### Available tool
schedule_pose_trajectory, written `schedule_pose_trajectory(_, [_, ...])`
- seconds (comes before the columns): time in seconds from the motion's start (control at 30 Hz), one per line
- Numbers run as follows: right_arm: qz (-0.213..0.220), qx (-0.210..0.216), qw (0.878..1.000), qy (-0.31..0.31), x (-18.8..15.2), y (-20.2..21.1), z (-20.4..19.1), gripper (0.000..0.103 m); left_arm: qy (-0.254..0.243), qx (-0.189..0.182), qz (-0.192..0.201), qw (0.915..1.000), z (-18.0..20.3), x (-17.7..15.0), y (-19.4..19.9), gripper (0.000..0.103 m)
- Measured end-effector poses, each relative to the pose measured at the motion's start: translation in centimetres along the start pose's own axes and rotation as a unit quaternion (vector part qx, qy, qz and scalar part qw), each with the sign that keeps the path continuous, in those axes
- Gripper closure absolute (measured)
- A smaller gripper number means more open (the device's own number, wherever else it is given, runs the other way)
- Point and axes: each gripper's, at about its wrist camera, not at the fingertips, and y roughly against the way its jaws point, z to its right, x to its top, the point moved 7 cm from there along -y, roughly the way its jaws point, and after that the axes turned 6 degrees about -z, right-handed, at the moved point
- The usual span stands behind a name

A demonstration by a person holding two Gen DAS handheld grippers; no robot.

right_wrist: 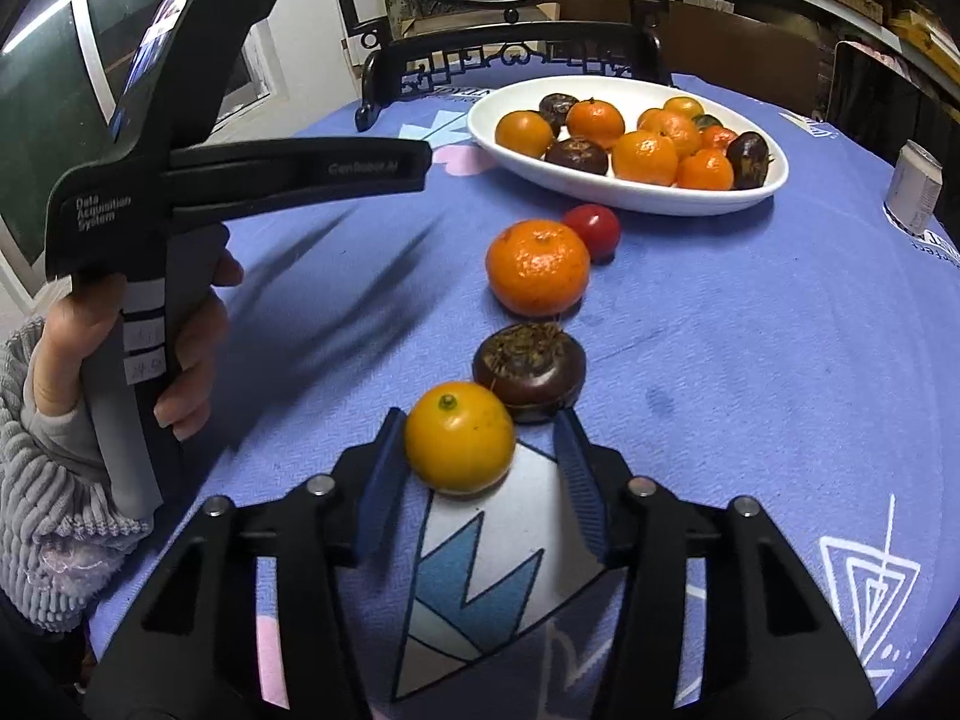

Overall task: Organize fruits
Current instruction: 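Grasp a yellow kumquat with the right gripper while the left grasps a mandarin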

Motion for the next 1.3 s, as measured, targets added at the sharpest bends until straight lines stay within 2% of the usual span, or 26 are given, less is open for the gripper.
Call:
schedule_pose_trajectory(0.07, [-0.003, 0.0, 1.0, 0.001, 0.0, -0.2, -0.1, 0.053, -0.001, -0.002, -0.003, 1.0, 0.0, -0.1, -0.1, 0.037])
schedule_pose_trajectory(0.17, [0.0, 0.016, 1.0, -0.003, 0.1, 0.0, -0.2, 0.067, -0.005, -0.005, -0.007, 0.9999, 0.3, -0.2, -0.2, 0.037])
schedule_pose_trajectory(0.37, [0.001, 0.005, 1.0, 0.002, 0.1, -0.1, -0.2, 0.067, -0.024, -0.017, -0.007, 0.9996, 1.2, -0.4, -0.1, 0.037])
schedule_pose_trajectory(0.5, [-0.004, 0.017, 1.0, -0.003, 0.2, 0.3, 0.2, 0.067, -0.036, -0.037, -0.008, 0.9986, 2.1, -0.7, 0.1, 0.037])
schedule_pose_trajectory(0.63, [0.038, 0.006, 0.999, -0.027, 1.4, 3.2, 2.5, 0.067, -0.048, -0.093, -0.019, 0.9944, 4.0, -1.1, 0.4, 0.037])
schedule_pose_trajectory(0.7, [0.055, -0.003, 0.997, -0.056, 1.8, 4.3, 4.5, 0.067, -0.062, -0.108, -0.025, 0.9919, 5.2, -1.5, 0.4, 0.037])
schedule_pose_trajectory(0.83, [0.066, -0.003, 0.992, -0.106, 2.2, 5.0, 7.4, 0.067, -0.085, -0.089, -0.004, 0.9924, 6.6, -1.4, 0.6, 0.031])
schedule_pose_trajectory(0.93, [0.07, -0.002, 0.991, -0.111, 2.4, 5.2, 7.6, 0.067, -0.078, -0.103, -0.005, 0.9916, 6.7, -1.3, 0.8, 0.03])
schedule_pose_trajectory(1.07, [0.07, -0.002, 0.992, -0.106, 2.4, 5.3, 7.3, 0.067, -0.085, -0.122, 0.014, 0.9888, 7.3, -1.2, 2.0, 0.03])
schedule_pose_trajectory(1.13, [0.07, -0.002, 0.992, -0.11, 2.3, 5.3, 7.5, 0.067, -0.102, -0.125, 0.003, 0.9869, 8.0, -1.7, 1.7, 0.03])
schedule_pose_trajectory(1.23, [0.071, -0.001, 0.991, -0.114, 2.3, 5.3, 7.8, 0.067, -0.128, -0.112, -0.021, 0.9853, 8.7, -2.6, 0.5, 0.028])
schedule_pose_trajectory(1.3, [0.072, 0.0, 0.991, -0.115, 2.3, 5.4, 7.9, 0.067, -0.121, -0.133, -0.035, 0.9831, 8.8, -2.8, 0.3, 0.028])
